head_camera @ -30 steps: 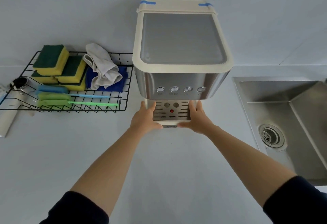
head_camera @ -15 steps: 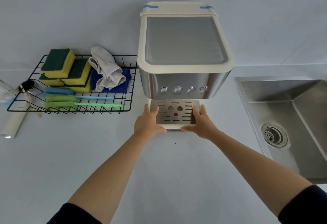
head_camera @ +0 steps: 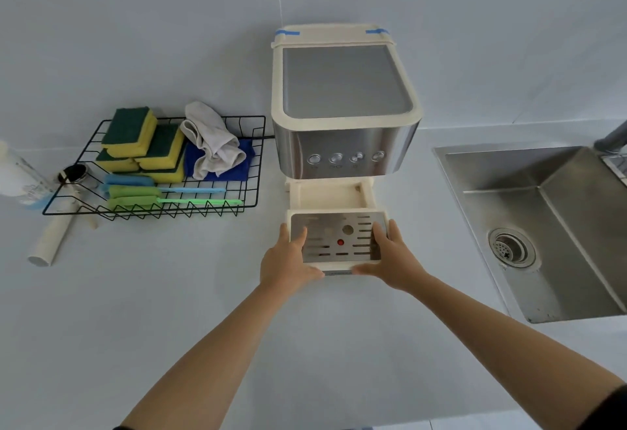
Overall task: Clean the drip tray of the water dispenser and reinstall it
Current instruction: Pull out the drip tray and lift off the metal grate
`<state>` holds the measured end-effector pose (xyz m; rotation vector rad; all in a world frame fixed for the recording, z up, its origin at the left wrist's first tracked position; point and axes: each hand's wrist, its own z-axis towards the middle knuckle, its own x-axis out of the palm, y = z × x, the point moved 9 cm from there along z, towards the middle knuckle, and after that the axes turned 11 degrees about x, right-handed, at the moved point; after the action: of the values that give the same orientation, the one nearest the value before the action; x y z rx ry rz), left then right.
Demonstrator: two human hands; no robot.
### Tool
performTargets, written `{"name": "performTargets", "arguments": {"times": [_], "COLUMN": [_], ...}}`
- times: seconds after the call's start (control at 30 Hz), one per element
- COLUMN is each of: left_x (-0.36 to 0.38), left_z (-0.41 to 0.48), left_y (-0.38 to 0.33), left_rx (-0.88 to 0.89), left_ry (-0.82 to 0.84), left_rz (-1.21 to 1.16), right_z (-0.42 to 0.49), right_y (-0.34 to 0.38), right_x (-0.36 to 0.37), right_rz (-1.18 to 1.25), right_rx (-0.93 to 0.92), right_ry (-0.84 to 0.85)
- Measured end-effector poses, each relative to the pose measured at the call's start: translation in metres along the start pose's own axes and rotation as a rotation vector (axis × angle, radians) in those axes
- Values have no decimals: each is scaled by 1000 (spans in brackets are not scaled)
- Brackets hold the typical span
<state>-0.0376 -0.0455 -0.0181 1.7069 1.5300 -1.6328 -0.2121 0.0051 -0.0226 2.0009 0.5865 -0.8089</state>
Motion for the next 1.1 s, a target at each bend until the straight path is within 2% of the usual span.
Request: {"name": "performTargets", "arguments": {"times": [0.27, 0.57, 1.1], "left_x": [21, 51, 88], "left_z": [-35, -71, -111], "left_y": [-4, -16, -44], "left_rx": [4, -44, -98], "left_ry": [27, -2, 25], "left_rz": [-3, -45, -114], "right_z": [-38, -69, -101], "right_y": [-19, -45, -84], "right_x": [16, 22, 33], "right_rz": [58, 54, -129], "right_rx": [33, -12, -21], "right_ry": [1, 25, 66]}}
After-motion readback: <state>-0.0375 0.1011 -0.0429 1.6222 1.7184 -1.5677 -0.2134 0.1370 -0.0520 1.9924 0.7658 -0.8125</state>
